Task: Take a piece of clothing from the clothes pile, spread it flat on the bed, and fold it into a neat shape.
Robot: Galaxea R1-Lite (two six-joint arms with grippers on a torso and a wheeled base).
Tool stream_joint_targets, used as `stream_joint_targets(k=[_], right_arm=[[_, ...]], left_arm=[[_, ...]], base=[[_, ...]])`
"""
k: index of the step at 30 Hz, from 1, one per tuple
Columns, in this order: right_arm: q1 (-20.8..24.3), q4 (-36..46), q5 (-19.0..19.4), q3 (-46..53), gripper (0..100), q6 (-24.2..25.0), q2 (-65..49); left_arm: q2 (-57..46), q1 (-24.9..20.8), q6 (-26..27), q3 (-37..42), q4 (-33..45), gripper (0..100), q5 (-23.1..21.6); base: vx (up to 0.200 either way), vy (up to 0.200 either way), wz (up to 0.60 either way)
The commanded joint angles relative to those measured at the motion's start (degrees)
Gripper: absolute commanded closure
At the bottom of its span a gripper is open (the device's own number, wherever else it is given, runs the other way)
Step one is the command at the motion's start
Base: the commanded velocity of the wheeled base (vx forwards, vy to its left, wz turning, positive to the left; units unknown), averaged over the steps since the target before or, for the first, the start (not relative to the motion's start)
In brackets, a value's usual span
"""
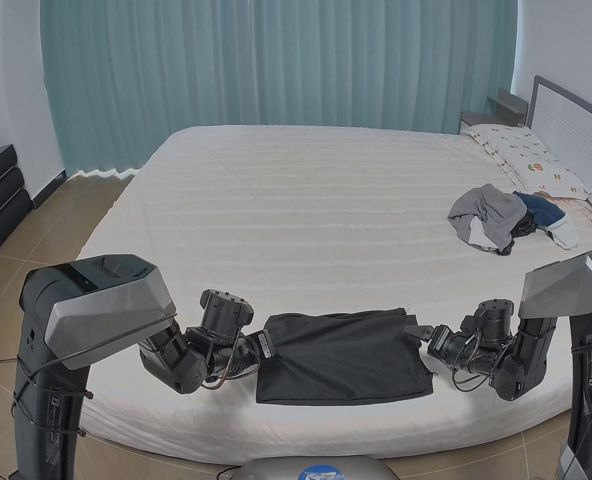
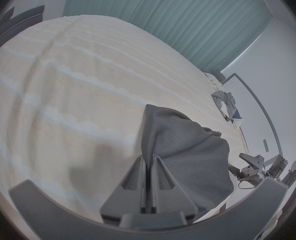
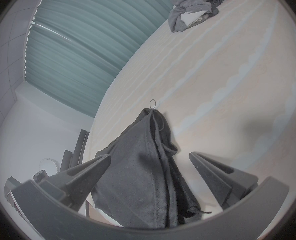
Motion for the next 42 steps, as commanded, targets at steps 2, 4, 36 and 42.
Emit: stream_joint_targets(k=[2,4,36,42], right_arm=[[0.0,0.0,0.0,0.0,0,0.0,-0.1],[0.0,0.0,0.0,0.0,0,0.0,-0.1],[-0.5,0.0,0.0,0.5,0,0.1,-0.8],[-0.9,0.0,-0.1,2.0,0,-0.1,-2.8]], left_arm=[[0.1,0.0,-0.1,0.0,0.0,100,0.0],[0.1,-0.1,0.0,0.0,0.0,100,0.1],[-1.5,-1.5,0.0,3.2,-0.2,0,0.7],[-3.3,-0.9,-1.5,2.9,-0.5,0,0.8]], base=[[0.0,0.2,0.0],[0.0,0.2,0.0],[0.0,0.05,0.0],[0.0,0.0,0.0]])
